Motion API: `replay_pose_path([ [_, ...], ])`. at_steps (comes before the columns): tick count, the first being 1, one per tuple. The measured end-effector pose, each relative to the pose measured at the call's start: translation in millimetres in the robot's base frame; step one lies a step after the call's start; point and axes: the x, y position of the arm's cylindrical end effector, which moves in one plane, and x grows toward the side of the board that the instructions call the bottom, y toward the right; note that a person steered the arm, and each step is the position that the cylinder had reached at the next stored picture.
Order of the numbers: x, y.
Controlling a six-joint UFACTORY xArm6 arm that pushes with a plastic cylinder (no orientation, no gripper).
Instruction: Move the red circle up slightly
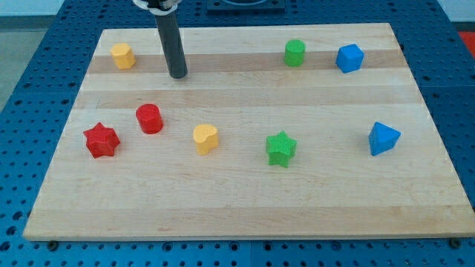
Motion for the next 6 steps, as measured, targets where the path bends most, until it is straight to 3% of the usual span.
replay_pose_path([
  [2, 1.0, -0.2],
  [4, 150.3, -23.6],
  [5, 187.5, -15.9],
  [6, 194.7, -9.3],
])
